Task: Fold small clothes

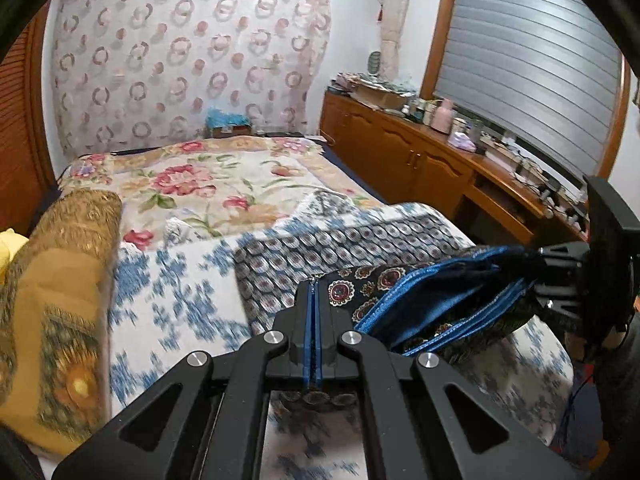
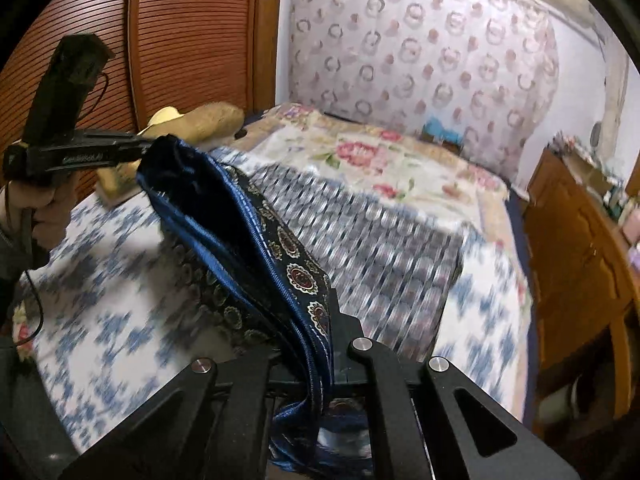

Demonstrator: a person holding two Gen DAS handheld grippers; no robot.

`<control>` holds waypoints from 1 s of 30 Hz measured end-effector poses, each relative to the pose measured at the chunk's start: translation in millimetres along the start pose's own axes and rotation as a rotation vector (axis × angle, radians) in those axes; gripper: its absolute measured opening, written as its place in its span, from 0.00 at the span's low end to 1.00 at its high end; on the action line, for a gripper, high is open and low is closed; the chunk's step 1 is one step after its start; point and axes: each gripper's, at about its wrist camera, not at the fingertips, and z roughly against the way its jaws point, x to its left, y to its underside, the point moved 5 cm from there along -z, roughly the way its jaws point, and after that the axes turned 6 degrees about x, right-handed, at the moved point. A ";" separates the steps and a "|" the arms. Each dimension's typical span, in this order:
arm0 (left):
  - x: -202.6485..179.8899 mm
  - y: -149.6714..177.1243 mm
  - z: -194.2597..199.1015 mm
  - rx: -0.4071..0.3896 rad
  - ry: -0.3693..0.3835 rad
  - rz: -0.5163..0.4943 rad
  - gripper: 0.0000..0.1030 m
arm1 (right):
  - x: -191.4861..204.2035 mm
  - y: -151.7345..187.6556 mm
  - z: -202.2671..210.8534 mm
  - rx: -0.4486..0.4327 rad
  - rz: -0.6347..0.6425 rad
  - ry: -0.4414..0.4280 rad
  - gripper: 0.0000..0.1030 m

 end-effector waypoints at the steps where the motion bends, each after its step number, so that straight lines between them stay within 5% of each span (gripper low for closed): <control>1: 4.5 -4.8 -5.0 0.003 -0.004 0.007 0.01 | -3.4 -8.1 -6.4 -0.001 0.012 0.013 0.03; 7: 26.4 -20.3 -37.0 0.030 -0.048 0.027 0.01 | -26.2 -47.6 -58.4 0.018 0.032 0.005 0.03; 16: 39.8 -20.3 -58.3 0.058 -0.069 0.030 0.03 | -49.1 -64.4 -122.4 0.087 0.008 -0.046 0.03; 20: 39.2 -23.7 -51.7 0.040 -0.062 0.018 0.30 | -54.5 -71.9 -126.3 0.093 -0.007 -0.054 0.03; 22: 39.5 -25.0 -52.5 0.041 -0.043 0.018 0.42 | -56.6 -77.2 -127.3 0.090 -0.012 -0.058 0.09; 26: 40.5 -19.5 -64.8 0.093 -0.033 0.016 0.60 | -62.2 -85.4 -123.6 0.064 -0.026 -0.027 0.40; 30: 43.8 -15.2 -72.1 0.108 -0.037 0.036 0.62 | -73.2 -93.7 -114.4 0.024 -0.081 0.006 0.56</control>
